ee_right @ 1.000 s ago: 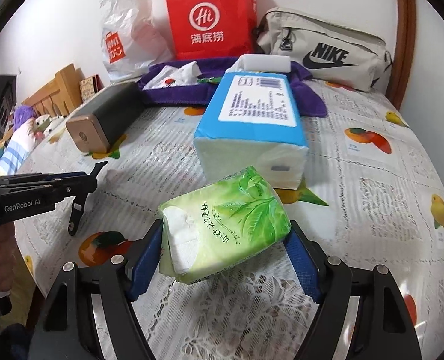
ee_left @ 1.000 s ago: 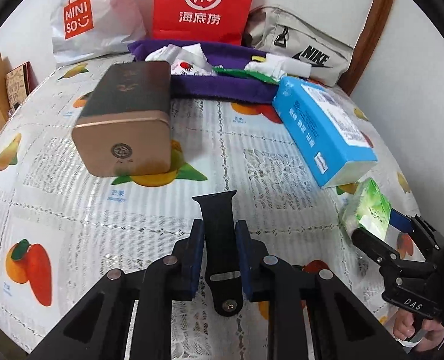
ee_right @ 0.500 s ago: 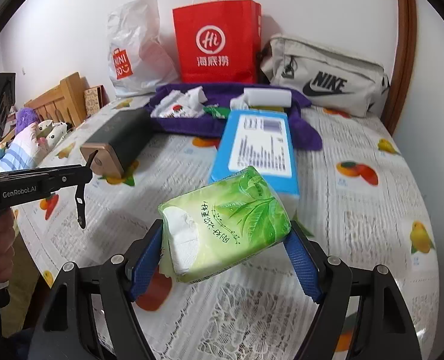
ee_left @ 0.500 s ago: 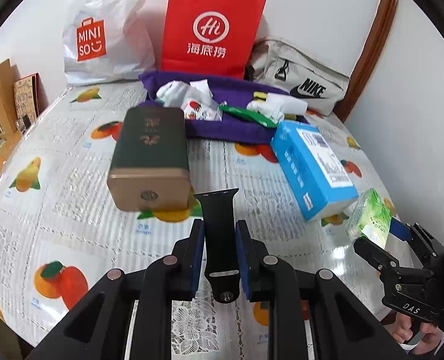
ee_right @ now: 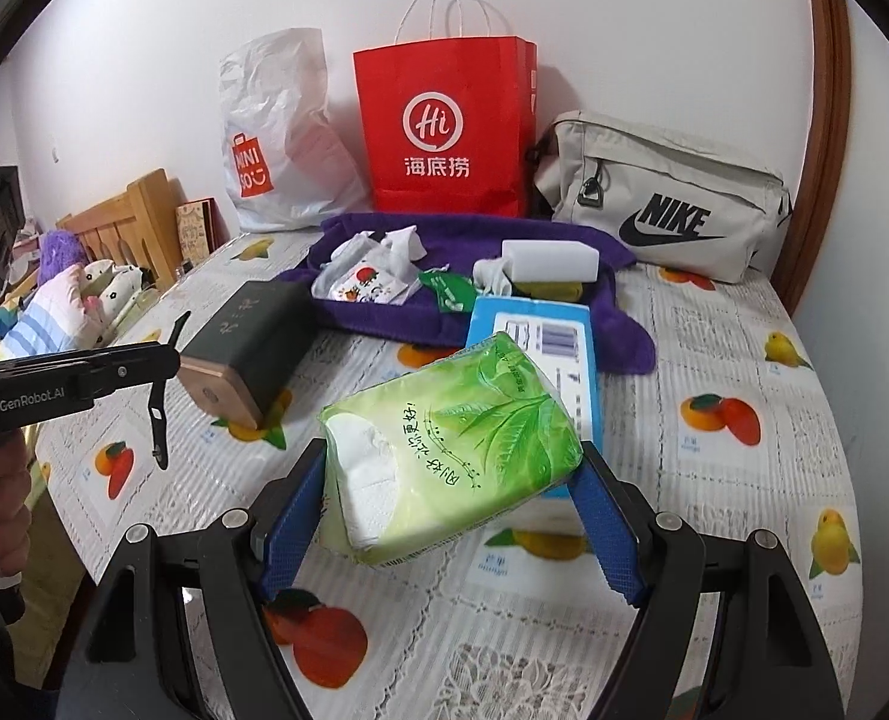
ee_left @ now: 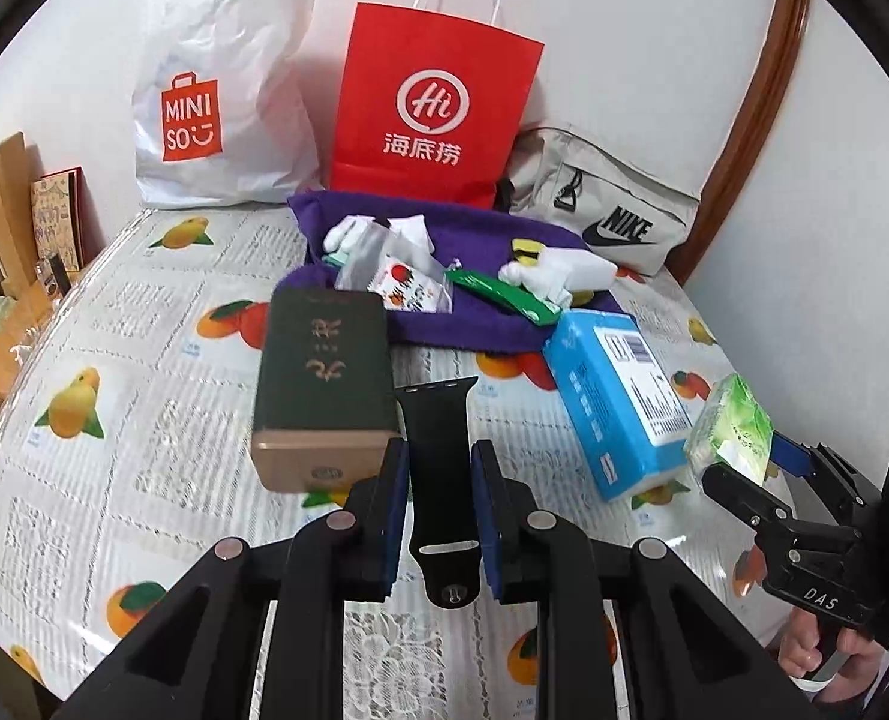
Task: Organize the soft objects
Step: 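Carry the black strap and the green tissue pack with both tools over the purple towel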
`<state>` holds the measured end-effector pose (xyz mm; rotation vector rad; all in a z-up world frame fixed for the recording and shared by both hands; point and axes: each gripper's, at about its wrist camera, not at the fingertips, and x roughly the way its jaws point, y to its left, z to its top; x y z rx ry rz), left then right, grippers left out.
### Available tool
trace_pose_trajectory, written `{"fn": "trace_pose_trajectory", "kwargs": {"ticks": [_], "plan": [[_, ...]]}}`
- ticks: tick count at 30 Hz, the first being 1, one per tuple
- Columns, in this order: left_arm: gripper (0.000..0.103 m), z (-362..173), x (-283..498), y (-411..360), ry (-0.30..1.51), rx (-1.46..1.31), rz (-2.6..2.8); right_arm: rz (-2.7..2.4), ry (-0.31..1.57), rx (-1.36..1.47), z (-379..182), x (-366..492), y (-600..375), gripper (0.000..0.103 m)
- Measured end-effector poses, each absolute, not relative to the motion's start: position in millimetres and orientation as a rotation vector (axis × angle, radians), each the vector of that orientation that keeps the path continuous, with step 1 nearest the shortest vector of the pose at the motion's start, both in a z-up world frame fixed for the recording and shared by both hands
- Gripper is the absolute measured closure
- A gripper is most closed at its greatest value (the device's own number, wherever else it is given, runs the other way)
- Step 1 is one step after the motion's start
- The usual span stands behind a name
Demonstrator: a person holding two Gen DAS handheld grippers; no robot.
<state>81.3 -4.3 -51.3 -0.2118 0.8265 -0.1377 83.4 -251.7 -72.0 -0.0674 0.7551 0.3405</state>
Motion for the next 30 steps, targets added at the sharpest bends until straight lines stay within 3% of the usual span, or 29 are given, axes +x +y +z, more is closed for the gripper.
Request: {"fn": "trace_pose_trajectory", "kwargs": {"ticks": [30], "plan": [[0.083,-34.5,204.5,21.6,0.825,-0.218,-0.147,0.364,0.766,-0.080,-51.4,236.7,-213.1,0.025]]}}
